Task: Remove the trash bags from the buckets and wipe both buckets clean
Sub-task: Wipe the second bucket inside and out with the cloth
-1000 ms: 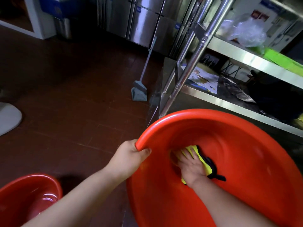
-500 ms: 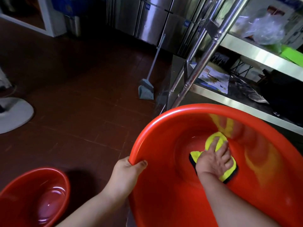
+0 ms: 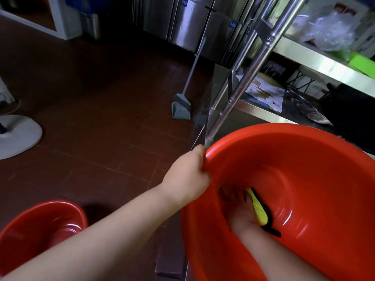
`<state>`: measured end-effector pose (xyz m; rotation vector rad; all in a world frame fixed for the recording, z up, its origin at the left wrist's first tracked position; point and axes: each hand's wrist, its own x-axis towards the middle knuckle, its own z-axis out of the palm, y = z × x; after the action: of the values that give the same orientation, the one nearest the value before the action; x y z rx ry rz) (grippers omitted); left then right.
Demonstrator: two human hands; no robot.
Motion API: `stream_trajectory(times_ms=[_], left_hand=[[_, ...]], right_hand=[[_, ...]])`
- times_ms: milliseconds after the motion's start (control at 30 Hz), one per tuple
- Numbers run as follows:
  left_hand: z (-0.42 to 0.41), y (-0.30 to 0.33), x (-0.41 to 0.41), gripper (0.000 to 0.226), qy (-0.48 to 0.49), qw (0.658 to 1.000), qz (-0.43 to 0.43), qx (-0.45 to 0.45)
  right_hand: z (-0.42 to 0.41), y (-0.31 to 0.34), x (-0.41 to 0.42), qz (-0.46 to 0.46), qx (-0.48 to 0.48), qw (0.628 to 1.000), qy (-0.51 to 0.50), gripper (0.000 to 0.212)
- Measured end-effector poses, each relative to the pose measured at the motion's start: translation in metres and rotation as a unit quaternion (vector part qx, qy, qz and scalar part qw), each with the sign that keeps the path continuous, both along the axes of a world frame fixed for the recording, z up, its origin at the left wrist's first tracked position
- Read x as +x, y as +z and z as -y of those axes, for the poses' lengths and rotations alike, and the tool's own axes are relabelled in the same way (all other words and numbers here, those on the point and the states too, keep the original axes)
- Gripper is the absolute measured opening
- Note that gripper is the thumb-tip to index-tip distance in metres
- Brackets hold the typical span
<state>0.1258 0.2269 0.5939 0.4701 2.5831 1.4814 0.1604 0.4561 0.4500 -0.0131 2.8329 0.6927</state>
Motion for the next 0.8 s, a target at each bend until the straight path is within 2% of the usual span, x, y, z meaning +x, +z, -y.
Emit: stream_trajectory(times_ms=[167, 300, 400, 533, 600, 800], left_hand=[[-0.003, -0.02, 0.005, 0.012, 0.061, 0.996, 0.005, 0.057], [0.002, -0.031, 0.009, 0.01, 0.064, 0.995, 0.02, 0.075], [0.006, -0.039, 0.013, 0.017, 0.094, 0.992, 0.028, 0.081], [0.012, -0.049, 0.023, 0.014, 0.14, 0.982, 0.057, 0.116], [0.013, -0.051, 0.028, 0.014, 0.158, 0.977, 0.061, 0.133], [0.017, -0.059, 0.041, 0.018, 0.219, 0.951, 0.102, 0.19]], right_hand=[[-0.012, 0.016, -0.012, 0.023, 0.012, 0.998, 0.055, 0.062], [-0.016, 0.028, -0.028, 0.003, 0.036, 0.999, 0.035, 0.085], [-0.023, 0.04, -0.046, -0.053, 0.031, 0.998, -0.015, 0.094], [-0.034, 0.044, -0.051, -0.119, 0.0, 0.991, -0.066, 0.065], [-0.034, 0.043, -0.046, -0.139, -0.008, 0.985, -0.103, 0.059], [-0.04, 0.035, -0.022, -0.177, -0.046, 0.944, -0.275, 0.076]])
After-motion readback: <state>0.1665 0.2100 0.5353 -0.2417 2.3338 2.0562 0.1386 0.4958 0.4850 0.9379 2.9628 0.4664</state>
